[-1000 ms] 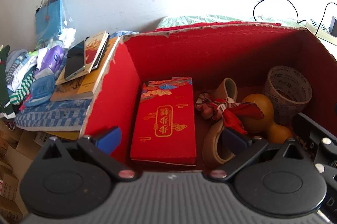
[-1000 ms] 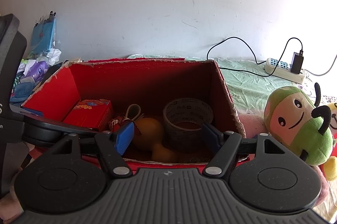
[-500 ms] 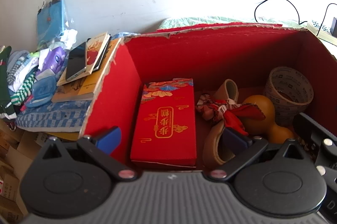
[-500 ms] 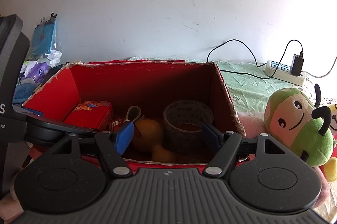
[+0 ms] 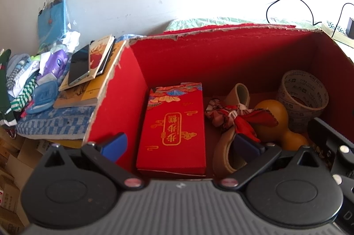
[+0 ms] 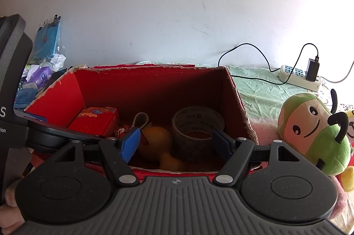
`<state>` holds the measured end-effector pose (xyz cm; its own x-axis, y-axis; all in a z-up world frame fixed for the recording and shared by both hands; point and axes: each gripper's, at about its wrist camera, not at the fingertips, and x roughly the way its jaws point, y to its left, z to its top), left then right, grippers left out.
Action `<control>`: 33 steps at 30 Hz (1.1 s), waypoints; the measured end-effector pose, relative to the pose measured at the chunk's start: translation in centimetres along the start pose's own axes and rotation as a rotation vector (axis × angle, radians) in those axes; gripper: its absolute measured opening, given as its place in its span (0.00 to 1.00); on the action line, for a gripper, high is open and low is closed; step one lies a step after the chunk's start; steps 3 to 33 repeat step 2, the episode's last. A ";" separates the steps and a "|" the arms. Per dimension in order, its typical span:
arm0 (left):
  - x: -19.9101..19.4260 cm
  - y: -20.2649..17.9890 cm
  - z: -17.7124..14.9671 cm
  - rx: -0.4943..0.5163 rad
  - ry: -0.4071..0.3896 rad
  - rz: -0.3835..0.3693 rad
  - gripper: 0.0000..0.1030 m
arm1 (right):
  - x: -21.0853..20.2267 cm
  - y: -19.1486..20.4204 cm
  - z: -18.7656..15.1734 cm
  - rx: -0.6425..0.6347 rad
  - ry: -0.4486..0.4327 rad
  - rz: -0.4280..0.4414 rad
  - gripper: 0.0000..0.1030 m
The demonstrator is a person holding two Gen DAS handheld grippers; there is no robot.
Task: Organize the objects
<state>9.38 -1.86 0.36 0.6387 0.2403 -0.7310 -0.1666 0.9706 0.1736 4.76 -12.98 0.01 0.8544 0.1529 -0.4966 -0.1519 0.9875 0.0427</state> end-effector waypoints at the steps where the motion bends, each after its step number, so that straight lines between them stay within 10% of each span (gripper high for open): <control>1: 0.0 0.0 0.0 0.000 0.003 0.000 0.99 | 0.0 0.0 0.0 0.000 0.000 0.000 0.72; 33: 0.0 0.0 0.1 0.001 0.007 0.001 1.00 | 0.0 0.0 0.0 0.000 0.000 0.000 0.72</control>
